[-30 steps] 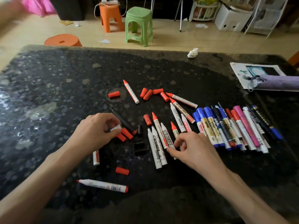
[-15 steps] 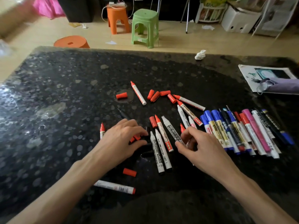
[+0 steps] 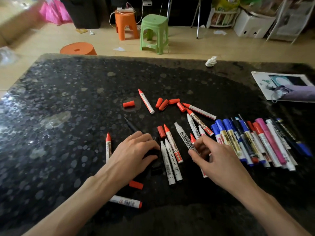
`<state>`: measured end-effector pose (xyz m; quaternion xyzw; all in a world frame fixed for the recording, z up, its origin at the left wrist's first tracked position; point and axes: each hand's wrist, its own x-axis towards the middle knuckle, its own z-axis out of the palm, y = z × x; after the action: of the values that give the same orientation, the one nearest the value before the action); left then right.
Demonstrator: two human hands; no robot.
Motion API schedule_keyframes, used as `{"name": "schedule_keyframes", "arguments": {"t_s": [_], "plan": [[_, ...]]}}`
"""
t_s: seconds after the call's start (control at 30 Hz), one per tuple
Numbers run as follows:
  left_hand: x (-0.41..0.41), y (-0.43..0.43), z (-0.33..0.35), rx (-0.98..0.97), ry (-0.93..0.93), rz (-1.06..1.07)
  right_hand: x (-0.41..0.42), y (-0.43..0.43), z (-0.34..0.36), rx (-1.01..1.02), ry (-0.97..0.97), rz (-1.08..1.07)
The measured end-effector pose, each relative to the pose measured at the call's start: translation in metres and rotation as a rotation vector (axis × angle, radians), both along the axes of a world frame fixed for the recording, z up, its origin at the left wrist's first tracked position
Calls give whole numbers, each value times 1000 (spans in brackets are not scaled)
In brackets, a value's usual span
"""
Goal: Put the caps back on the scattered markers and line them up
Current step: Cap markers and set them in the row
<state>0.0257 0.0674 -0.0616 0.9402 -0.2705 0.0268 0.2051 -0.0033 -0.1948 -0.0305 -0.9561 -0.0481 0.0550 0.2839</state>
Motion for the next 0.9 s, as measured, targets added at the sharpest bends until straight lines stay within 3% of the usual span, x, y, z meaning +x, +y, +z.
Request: {"name": "schedule_keyframes", "arguments": {"t_s": [0.13, 0.27, 0.53, 0.9], "plan": [[4, 0, 15, -361, 203, 261, -1, -4, -2, 13, -10, 10], [3, -2, 30, -721, 474, 350, -2, -2, 0, 36, -35, 44], [3, 3, 28, -978, 758, 495, 2, 5, -1, 107, -72, 69], [5, 7, 29, -927, 717, 505, 6, 7, -7, 133, -131, 101]]}}
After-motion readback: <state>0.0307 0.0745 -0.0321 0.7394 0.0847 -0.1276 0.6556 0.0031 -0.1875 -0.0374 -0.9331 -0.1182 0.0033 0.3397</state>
